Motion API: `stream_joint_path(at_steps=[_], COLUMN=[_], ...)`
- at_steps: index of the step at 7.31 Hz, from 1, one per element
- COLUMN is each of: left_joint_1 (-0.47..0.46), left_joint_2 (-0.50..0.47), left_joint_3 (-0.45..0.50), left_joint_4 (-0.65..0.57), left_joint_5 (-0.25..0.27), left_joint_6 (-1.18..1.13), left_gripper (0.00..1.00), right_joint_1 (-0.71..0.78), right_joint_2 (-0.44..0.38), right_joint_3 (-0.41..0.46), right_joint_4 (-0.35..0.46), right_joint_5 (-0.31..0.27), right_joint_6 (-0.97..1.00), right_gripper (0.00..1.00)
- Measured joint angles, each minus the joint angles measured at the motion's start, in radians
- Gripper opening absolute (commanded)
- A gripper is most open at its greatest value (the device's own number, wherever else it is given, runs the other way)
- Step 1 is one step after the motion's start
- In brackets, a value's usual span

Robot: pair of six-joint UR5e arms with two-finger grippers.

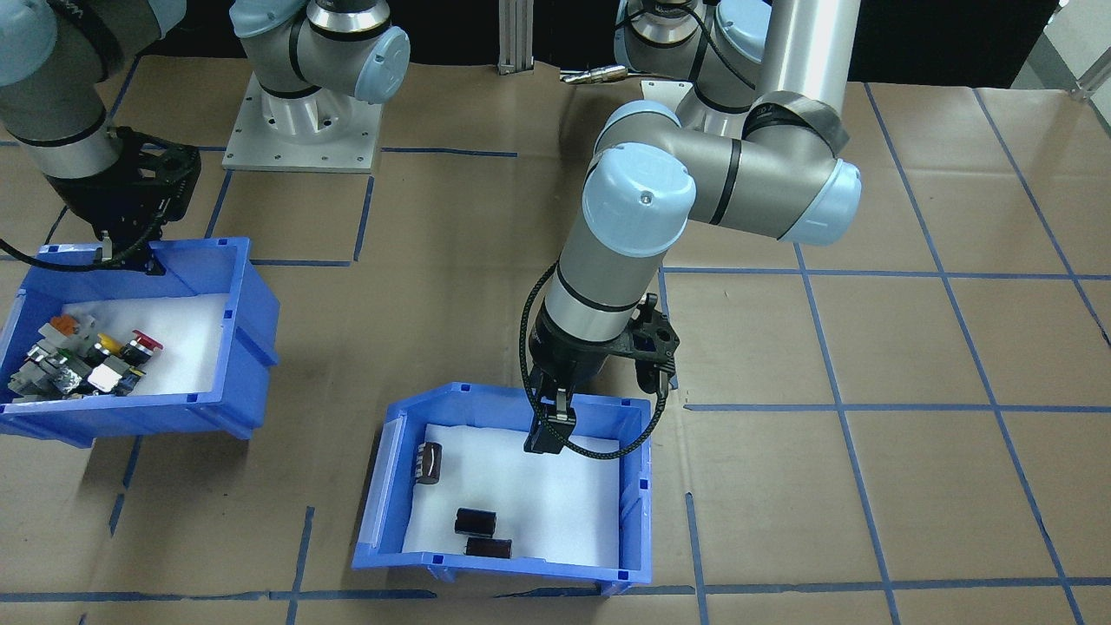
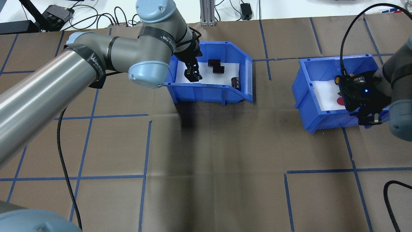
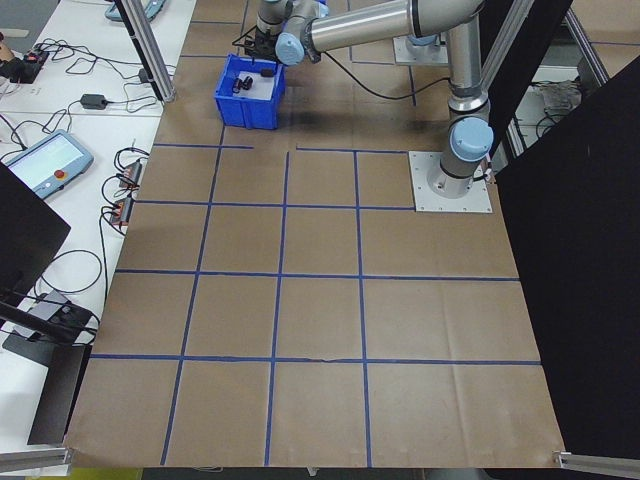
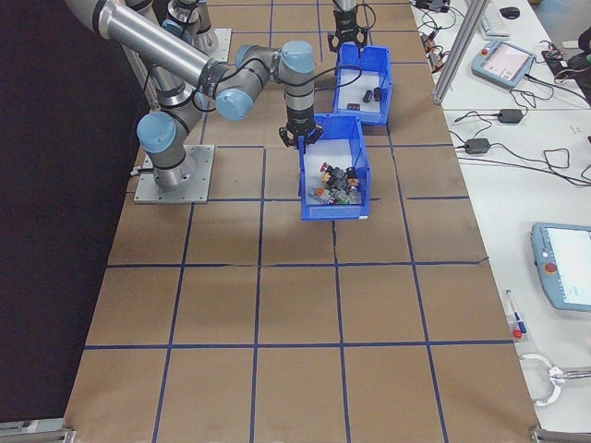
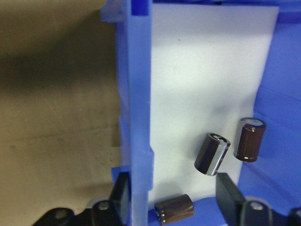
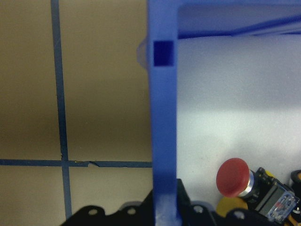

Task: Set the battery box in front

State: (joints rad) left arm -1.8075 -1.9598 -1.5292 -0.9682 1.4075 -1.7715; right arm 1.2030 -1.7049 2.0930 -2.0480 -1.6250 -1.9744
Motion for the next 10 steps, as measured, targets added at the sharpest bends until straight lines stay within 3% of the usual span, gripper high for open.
stream_joint_path(at_steps=[2,4,6,7,10], left_joint_1=[0.071,0.165,0.222,0.229,0.233], left_joint_2=[0.109,0.2,0.252,0.268,0.314], left_joint_3=[0.07,0.124,0.15,0.153,0.153], left_joint_4=[-0.267,-0.487,-0.551,-0.568,-0.669], left_joint_5=[0.002,0.034,0.138,0.157,0.166], left_joint_6=[0.22,0.685,1.275,1.486,1.746], left_gripper=[0.99,0.99,0.99,0.99,1.0], right_joint_1=[0.003,0.022,0.121,0.201,0.426], right_joint_2=[-0.049,-0.107,-0.139,-0.144,-0.145], right_joint_3=[0.056,0.098,0.136,0.143,0.157], right_joint_4=[-0.001,0.005,0.004,0.006,0.012], right_joint_5=[0.005,0.007,0.004,-0.002,-0.024], right_joint_6=[0.009,0.039,0.16,0.254,0.518], right_gripper=[0.0,0.0,0.0,0.0,0.0])
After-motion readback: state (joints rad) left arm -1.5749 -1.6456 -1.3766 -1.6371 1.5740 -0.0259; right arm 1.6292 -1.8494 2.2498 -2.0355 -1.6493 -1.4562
